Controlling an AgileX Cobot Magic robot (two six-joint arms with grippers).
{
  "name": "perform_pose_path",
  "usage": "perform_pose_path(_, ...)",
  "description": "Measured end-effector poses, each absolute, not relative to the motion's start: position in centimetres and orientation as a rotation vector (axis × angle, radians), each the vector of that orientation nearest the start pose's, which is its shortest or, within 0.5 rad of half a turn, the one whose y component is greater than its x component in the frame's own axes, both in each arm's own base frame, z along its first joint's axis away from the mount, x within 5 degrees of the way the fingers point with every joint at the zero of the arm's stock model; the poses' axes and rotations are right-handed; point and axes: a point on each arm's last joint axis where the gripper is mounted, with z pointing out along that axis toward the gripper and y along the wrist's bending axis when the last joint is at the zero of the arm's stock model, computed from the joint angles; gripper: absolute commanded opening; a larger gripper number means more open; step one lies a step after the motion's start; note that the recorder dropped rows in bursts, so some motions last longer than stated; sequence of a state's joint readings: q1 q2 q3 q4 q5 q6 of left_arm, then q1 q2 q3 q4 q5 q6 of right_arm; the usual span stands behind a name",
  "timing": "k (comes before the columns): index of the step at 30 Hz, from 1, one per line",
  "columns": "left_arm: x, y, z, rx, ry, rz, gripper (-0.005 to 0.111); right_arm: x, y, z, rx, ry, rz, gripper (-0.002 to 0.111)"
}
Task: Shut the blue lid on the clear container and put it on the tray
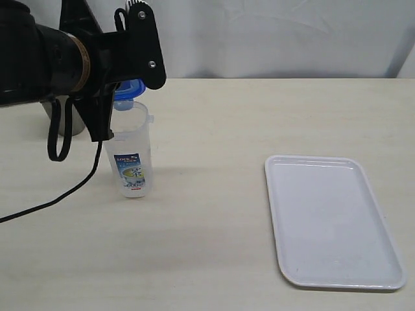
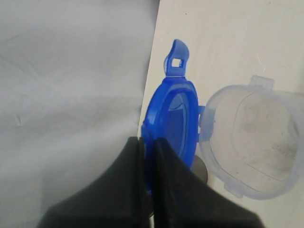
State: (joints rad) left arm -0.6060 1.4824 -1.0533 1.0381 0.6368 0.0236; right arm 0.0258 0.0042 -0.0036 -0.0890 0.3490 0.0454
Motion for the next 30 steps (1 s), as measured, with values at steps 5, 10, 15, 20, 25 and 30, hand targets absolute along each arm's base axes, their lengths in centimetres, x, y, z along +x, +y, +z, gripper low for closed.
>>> perform_pose_path(5, 28.3, -14.8, 29.4, 1.405, 1.795, 0.795, 0.000, 5.4, -0.1, 18.3, -0.037, 1.832, -0.037, 0.004)
perform_pose_path(10, 27.9, -15.2, 29.3, 1.424, 1.796, 0.807, 0.000, 5.4, -0.1, 18.3, -0.037, 1.832, -0.037, 0.004)
perform_pose_path(15, 27.8, -15.1, 29.1, 1.418, 1.826, 0.799, 0.000, 5.4, -0.1, 18.3, -0.037, 1.832, -0.037, 0.004)
perform_pose_path(20, 27.4, -15.0, 27.8, 1.458, 1.833, 0.782, 0.000, 5.4, -0.1, 18.3, -0.037, 1.832, -0.037, 0.004)
perform_pose_path(25, 27.2, -15.0, 27.8, 1.447, 1.848, 0.761, 0.000, 5.4, -0.1, 18.3, -0.037, 1.832, -0.037, 0.004)
perform_pose_path(30, 27.0, -15.0, 27.8, 1.426, 1.875, 0.716, 0.000, 5.4, -0.1, 18.3, -0.037, 1.832, -0.037, 0.004)
